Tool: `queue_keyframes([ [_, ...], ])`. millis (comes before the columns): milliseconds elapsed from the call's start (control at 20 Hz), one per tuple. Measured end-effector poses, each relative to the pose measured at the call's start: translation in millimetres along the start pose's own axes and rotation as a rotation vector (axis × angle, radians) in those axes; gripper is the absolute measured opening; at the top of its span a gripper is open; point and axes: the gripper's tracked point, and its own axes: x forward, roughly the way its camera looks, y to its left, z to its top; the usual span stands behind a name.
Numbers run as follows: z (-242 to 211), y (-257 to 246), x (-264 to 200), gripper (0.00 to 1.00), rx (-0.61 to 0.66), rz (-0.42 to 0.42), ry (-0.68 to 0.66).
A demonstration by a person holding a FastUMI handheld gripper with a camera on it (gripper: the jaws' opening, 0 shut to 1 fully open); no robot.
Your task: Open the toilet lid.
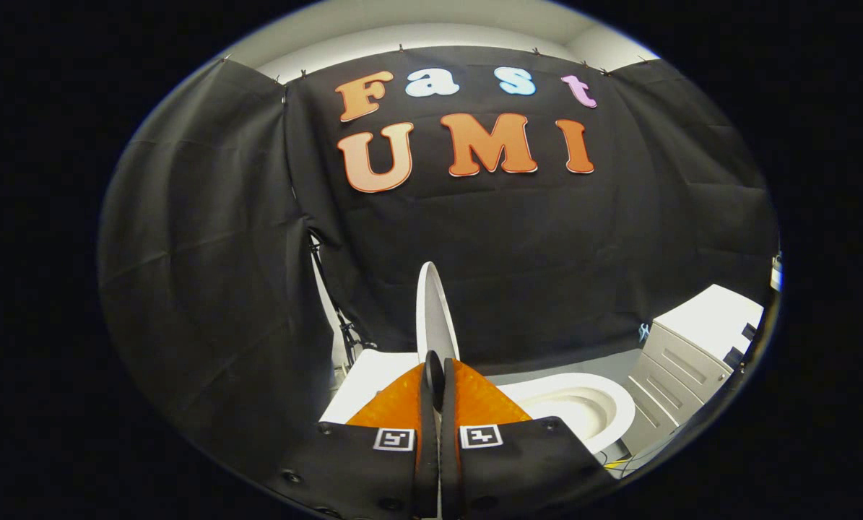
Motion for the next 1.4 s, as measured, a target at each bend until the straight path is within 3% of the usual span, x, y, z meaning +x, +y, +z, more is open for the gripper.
queue_keyframes([
  [600,-17.1,54.2,-1.9,0.1,-0.053,0.078,0.028],
  [950,-19.6,61.1,-1.6,0.13,-0.12,0.088,0.039],
  [1000,-25.8,62.4,-3.5,0.21,-0.119,0.09,0.055],
  [1150,-20.8,61.4,-8.6,0.32,-0.095,0.095,0.046],
  [1400,15.8,59.0,-19.6,0.76,-0.069,0.1,-0.027],
])
